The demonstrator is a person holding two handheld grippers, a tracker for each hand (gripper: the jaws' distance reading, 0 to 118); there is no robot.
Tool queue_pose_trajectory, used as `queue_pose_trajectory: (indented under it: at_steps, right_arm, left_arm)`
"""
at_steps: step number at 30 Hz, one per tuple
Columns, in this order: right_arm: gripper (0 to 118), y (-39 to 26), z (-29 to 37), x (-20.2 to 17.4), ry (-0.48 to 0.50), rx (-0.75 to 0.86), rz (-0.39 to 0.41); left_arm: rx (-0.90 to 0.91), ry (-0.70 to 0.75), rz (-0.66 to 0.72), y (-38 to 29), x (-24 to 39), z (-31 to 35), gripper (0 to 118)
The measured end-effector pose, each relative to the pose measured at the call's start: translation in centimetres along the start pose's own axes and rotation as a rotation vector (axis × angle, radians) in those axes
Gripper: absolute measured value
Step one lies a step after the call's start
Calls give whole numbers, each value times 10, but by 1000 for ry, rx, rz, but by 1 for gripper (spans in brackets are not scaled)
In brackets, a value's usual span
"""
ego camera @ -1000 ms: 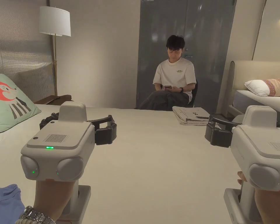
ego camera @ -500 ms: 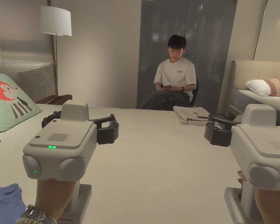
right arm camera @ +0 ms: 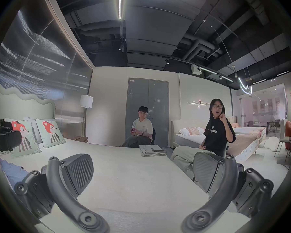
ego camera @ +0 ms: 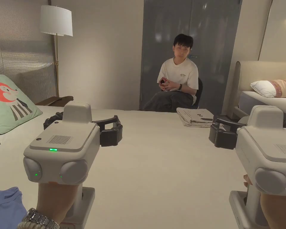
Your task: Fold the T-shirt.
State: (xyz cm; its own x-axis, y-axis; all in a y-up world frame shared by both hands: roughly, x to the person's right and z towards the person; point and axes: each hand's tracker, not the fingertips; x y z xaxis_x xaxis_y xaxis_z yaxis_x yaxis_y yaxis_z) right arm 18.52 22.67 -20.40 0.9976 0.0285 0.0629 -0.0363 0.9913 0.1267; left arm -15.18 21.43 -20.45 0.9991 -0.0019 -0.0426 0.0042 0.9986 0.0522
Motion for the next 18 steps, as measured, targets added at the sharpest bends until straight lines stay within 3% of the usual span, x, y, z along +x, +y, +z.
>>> queue_pose_trajectory:
  at_steps: [1, 2, 3, 5, 8, 18]
  right_arm:
    - [116, 0, 2, 0, 0, 9, 3]
    - [104, -1, 4, -1, -14, 37, 6]
    - [76, -1, 7, -2, -20, 59, 11]
    - [3, 1, 5, -5, -58, 39, 34]
    - [1, 2, 6, 1, -22, 34, -17]
    - [0, 2, 2, -11, 15, 14, 0]
  left_arm:
    - [0, 1, -6, 0, 1, 0, 108]
    - [1, -3, -10, 0, 2, 1, 99]
    - [6, -4, -15, 0, 3, 3, 76]
    - [-1, 34, -51, -1, 8, 0, 1]
    - [-9, 20, -28, -2, 9, 1, 0]
    - [-16, 36, -7, 2, -6, 9, 0]
